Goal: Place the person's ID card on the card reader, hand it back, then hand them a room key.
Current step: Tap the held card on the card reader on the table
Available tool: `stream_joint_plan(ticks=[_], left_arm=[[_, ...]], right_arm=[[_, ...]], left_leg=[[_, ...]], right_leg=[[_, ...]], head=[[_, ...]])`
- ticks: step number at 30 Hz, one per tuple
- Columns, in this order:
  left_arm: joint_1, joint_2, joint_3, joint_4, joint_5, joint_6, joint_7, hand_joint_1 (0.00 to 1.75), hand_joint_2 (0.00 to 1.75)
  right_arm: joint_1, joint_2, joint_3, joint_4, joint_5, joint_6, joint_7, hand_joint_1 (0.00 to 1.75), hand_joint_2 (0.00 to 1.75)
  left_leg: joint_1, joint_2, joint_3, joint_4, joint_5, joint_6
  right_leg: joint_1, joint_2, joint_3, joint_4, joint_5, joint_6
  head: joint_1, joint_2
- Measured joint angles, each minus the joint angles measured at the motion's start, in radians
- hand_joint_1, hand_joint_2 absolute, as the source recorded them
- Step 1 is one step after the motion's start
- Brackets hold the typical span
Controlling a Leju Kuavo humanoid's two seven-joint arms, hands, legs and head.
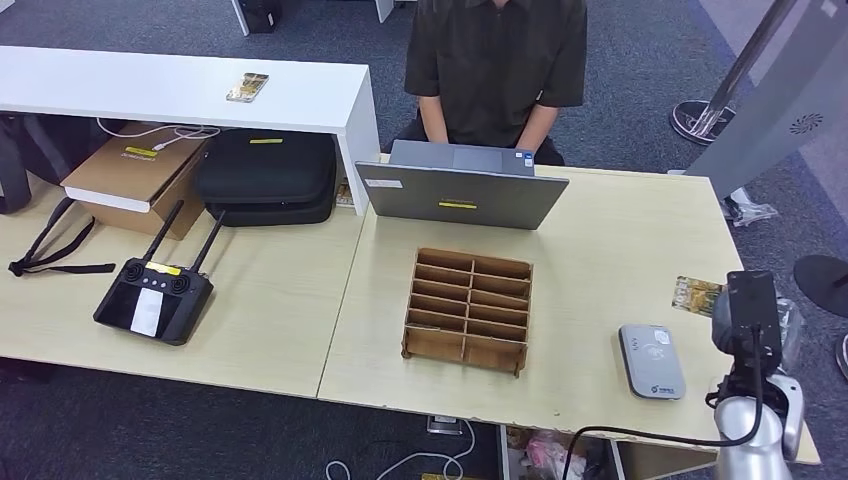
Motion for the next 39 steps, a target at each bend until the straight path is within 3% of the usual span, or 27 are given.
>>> stream_joint_plan(ticks=[15,30,39], left_arm=[[-0.001,-0.005,0.005,0.000,-0.015,0.001,0.000,0.00,0.00],[-0.003,-0.003,-0.004,0.000,-0.051,-0.012,-0.001,0.00,0.00],[-0.004,-0.001,-0.004,0.000,-0.038,-0.010,-0.008,0.00,0.00]], right_arm=[[0.106,0.037,-0.096,-0.043,-0.009,0.021,0.000,1.75,1.75],[0.099,0.078,-0.091,0.019,-0.019,0.034,-0.006,1.75,1.75],[0.019,0.087,-0.045,0.178,-0.045,0.051,-0.028,1.75,1.75]], left_leg=[[0.000,0.000,0.000,0.000,0.000,0.000],[0.000,0.000,0.000,0.000,0.000,0.000],[0.000,0.000,0.000,0.000,0.000,0.000]], right_leg=[[0.000,0.000,0.000,0.000,0.000,0.000],[0.000,0.000,0.000,0.000,0.000,0.000],[0.000,0.000,0.000,0.000,0.000,0.000]], head=[[0.000,0.000],[0.000,0.000],[0.000,0.000]])
